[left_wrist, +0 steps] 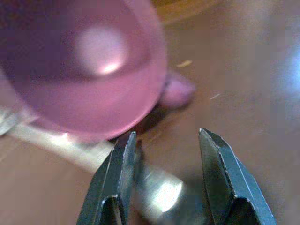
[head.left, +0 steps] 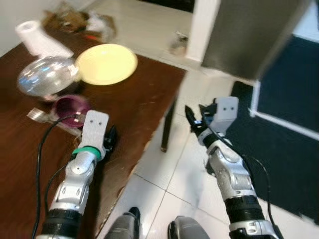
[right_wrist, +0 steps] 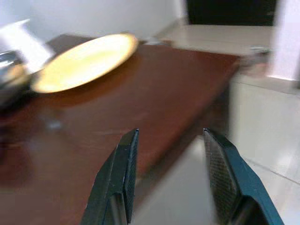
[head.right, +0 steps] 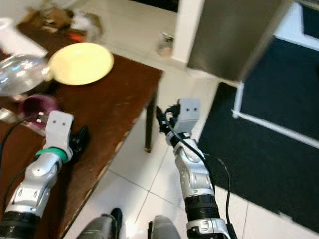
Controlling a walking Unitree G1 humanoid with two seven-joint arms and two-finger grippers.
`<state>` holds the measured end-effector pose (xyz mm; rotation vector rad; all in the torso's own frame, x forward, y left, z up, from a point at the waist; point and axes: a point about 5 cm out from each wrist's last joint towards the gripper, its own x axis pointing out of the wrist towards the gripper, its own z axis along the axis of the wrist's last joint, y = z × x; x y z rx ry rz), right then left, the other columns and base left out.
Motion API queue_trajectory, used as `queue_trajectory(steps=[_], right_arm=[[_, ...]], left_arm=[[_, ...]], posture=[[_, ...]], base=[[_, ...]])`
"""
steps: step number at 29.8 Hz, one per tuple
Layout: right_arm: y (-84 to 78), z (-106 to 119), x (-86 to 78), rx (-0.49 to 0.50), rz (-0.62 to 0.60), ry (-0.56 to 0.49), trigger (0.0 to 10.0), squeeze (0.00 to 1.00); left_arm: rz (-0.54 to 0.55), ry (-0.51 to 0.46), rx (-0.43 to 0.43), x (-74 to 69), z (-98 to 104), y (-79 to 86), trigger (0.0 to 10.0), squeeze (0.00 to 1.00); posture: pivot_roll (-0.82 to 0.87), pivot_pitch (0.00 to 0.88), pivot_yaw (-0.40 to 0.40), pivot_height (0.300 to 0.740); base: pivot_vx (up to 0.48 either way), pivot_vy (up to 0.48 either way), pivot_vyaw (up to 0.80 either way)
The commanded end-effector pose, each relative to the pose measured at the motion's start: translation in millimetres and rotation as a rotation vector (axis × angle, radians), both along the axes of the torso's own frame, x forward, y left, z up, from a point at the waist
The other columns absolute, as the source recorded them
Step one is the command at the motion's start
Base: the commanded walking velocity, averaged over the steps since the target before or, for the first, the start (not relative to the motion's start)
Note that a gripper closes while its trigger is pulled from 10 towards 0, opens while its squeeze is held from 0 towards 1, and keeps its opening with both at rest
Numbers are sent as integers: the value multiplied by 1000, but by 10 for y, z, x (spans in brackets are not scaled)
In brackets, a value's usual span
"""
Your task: Setting the table
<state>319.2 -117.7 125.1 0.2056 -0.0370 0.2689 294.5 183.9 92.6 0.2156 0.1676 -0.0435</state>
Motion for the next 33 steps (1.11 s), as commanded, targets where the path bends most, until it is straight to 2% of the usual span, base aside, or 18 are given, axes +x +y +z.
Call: queue_trajectory(steps=[1, 18, 33], right_arm=[[-23, -56, -24, 4, -5, 28, 10000, 0], [-43, -75, -35, -3, -13, 39, 10000, 0], [-65, -72, -29, -5, -30, 41, 10000, 0]], left_arm=[[-1, 25, 2, -36, -44, -16, 10000, 0], [11, 21, 14, -8, -4, -21, 10000, 0], [82, -46, -14, 88, 148, 65, 10000, 0]], posture=[[-86, 59, 47, 740], [-86, 63, 48, 740], [-89, 66, 48, 740]], base=[[0, 0, 800], [0, 0, 800], [0, 0, 793]])
